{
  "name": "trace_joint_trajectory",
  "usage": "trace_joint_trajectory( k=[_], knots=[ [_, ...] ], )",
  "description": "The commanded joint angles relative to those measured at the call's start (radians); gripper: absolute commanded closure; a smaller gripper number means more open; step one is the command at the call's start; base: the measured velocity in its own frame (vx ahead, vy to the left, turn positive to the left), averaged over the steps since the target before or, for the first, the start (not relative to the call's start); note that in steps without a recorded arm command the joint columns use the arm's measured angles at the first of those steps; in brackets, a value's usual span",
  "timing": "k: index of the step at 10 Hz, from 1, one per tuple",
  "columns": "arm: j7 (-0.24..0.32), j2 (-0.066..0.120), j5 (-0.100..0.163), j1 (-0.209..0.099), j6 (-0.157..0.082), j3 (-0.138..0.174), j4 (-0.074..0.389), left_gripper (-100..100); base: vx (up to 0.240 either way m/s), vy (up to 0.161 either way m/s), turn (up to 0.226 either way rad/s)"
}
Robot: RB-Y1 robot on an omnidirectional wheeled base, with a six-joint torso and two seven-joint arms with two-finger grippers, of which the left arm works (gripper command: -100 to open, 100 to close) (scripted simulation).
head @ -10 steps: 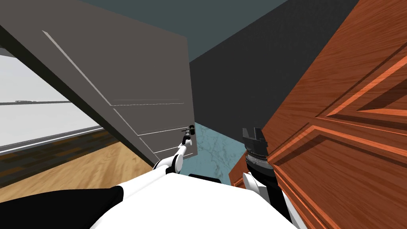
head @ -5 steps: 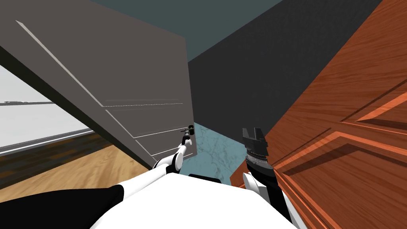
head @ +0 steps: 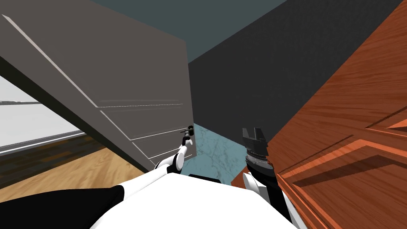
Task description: Push the door open
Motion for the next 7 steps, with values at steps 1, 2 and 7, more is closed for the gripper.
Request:
trace_joint_trajectory(
  k=[1, 2, 7],
  knots=[
    [-0.027, 0.001, 0.018, -0.016, -0.021, 0.03, 0.004, 100, 0.136, 0.012, 0.01],
    [-0.049, -0.018, 0.029, -0.022, -0.031, 0.049, 0.011, 100, 0.165, 0.004, 0.005],
    [-0.061, 0.022, 0.034, -0.019, -0.036, 0.071, 0.005, 100, 0.096, 0.007, 0.001]
  ],
)
